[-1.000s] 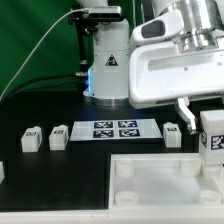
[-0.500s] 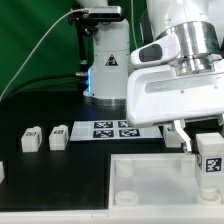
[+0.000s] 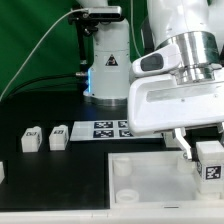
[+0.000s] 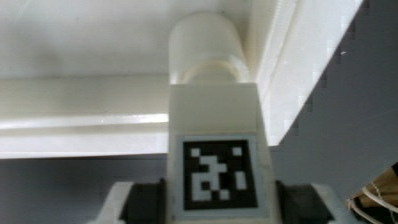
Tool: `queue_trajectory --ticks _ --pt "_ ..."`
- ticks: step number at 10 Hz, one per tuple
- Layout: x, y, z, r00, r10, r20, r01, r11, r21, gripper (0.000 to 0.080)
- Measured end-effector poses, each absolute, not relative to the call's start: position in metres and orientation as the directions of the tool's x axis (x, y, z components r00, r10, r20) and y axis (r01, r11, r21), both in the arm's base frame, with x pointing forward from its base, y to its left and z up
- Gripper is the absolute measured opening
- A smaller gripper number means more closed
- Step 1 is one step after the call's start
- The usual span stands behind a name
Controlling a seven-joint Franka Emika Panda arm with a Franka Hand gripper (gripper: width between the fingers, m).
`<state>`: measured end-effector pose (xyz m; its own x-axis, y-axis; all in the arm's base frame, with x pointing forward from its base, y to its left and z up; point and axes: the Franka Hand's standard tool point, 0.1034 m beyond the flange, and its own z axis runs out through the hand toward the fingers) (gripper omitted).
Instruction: Assemble one leg
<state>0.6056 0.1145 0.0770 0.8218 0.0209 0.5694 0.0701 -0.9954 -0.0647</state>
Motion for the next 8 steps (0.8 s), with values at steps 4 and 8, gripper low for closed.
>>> queue_trajectory --ticks 4,8 --pt "0.6058 0.1155 0.0773 0.824 -0.007 0.566 0.033 -0.998 -0.061 0.0291" --pt "0.6029 0.1159 0.0724 0.839 -0.006 0.543 0.034 -0.997 -0.065 0.0599"
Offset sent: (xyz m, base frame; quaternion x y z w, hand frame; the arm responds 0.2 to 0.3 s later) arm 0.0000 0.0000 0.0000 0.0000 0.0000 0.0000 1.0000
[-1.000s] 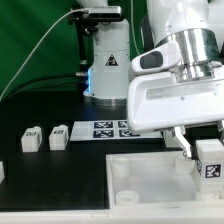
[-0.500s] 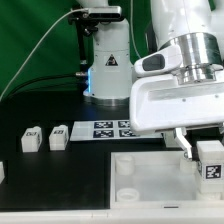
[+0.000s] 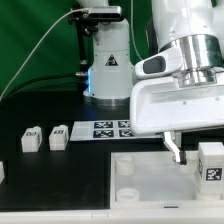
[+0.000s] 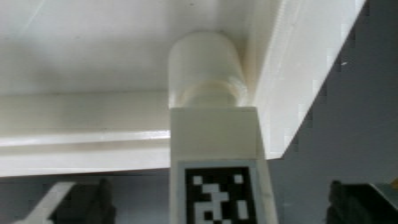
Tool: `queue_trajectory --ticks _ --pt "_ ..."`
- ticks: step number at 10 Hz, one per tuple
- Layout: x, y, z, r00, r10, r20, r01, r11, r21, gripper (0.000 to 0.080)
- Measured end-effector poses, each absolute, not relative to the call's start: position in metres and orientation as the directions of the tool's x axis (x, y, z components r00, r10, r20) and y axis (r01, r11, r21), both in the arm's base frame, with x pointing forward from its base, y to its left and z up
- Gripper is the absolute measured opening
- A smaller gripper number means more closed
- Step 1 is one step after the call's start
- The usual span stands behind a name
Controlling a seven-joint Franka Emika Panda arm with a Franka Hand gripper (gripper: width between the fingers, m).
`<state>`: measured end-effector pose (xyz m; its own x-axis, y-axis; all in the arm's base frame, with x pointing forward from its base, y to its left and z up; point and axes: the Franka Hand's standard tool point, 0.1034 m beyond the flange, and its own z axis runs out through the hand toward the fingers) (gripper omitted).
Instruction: Assemble one leg
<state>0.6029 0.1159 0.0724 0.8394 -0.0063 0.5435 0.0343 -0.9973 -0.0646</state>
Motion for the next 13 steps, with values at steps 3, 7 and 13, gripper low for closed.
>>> queue_trajectory --ticks 3,7,13 --pt "0.603 0.116 0.072 0.84 -0.006 0.543 0.034 -0.997 -0.065 0.0648" --pt "0.603 0.116 0.071 0.854 -0.007 0.52 0.034 -0.997 -0.07 0.0648" --pt "0.633 0.114 0.094 0.999 0.016 0.028 0.02 -0.988 -0.155 0.0649"
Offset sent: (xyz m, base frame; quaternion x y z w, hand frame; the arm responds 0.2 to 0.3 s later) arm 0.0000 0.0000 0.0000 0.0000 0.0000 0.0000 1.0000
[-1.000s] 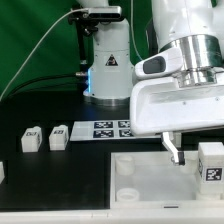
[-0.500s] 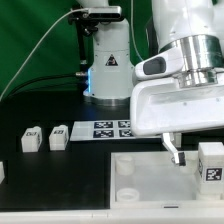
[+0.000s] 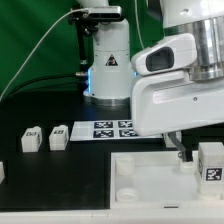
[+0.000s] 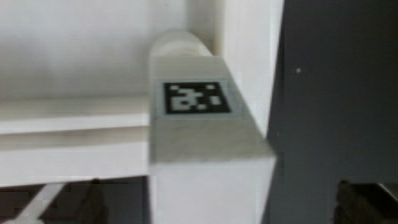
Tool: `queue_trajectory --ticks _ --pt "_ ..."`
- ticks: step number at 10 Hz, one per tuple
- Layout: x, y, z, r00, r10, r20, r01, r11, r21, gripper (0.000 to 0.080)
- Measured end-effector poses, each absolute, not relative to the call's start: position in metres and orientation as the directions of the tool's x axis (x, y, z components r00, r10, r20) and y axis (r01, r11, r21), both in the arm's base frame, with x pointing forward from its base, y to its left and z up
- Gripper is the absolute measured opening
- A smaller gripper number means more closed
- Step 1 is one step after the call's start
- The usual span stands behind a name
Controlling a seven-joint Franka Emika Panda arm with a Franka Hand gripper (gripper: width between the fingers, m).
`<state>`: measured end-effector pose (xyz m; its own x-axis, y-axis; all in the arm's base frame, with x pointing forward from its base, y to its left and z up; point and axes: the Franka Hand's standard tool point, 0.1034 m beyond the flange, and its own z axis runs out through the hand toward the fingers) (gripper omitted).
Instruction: Assemble one leg
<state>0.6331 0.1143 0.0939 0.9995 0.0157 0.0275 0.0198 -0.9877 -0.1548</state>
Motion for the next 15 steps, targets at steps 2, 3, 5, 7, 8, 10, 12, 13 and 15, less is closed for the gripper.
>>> queue_trajectory --ticks 2,3,5,7,8,10,12,13,15 --pt "0.626 0.111 0.091 0.985 0.038 -0.168 0.011 -0.988 -0.157 0.0649" --pt "0.635 0.107 0.084 0.99 0.016 -0.141 -0.006 -0.987 -0.158 0.0649" --pt "0.622 0.101 0.08 0.973 -0.061 -0.222 -0.094 -0.985 -0.144 0.0649" --pt "0.624 0.103 0.081 0.973 -0.069 -0.22 -0.102 -0.985 -0.142 0.0649" --pt "0.623 0.103 0.081 0.973 -0.07 -0.221 -0.103 -0.985 -0.142 0.0537" --pt "0.623 0.103 0.081 0.971 -0.085 -0.223 -0.118 -0.983 -0.138 0.0401" --pt "0.623 0.103 0.081 0.963 -0.138 -0.23 -0.17 -0.977 -0.126 0.029" --pt "0.623 0.103 0.081 0.938 -0.247 -0.243 -0.277 -0.955 -0.101 0.029" --pt "0.622 0.108 0.079 0.79 -0.57 -0.226 -0.591 -0.806 -0.032 0.029"
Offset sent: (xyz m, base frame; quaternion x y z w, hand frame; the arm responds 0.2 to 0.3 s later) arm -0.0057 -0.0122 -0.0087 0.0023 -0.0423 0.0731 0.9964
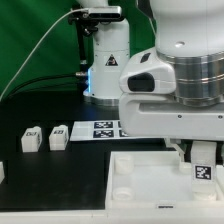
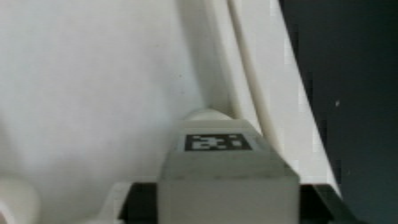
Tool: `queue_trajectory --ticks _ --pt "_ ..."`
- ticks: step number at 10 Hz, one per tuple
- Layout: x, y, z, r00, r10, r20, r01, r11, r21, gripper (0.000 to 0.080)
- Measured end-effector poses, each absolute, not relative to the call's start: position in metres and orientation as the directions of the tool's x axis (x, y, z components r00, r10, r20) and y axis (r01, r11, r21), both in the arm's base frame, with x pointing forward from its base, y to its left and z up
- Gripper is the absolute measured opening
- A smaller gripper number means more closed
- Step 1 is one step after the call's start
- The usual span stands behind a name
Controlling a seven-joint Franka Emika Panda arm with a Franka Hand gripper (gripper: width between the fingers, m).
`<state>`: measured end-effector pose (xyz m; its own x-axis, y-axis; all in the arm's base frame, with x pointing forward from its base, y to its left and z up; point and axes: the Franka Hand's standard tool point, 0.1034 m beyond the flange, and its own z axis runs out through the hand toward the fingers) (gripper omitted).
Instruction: Assemble one leg
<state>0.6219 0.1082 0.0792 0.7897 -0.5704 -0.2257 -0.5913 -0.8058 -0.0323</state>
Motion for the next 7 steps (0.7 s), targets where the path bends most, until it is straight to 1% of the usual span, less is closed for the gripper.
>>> queue_trajectory --ticks 1,2,3,4,5,6,7 --pt "0.6209 0.1108 0.0791 0.675 -0.705 -0.219 -0.725 -0.688 -0.019 0.029" --pt "0.6225 0.1139 0.0787 0.479 -0.852 -0.21 -0.872 -0.49 0.003 0.029" --pt "0.6225 0.1154 0.0787 0.327 -0.925 -0.195 -0.942 -0.335 0.007 0.029" --pt "0.6248 0.1152 0.0788 0.207 -0.958 -0.199 -0.977 -0.212 0.006 0.0291" --pt "0.6281 0.1151 0.0786 0.05 -0.979 -0.198 -0.999 -0.053 0.009 0.0291" --pt "0.6283 0.1152 0.0786 -0.027 -0.98 -0.196 -0.999 0.024 0.022 0.0291" --pt "0.6283 0.115 0.0786 -0.015 -0.981 -0.196 -1.0 0.012 0.019 0.0291"
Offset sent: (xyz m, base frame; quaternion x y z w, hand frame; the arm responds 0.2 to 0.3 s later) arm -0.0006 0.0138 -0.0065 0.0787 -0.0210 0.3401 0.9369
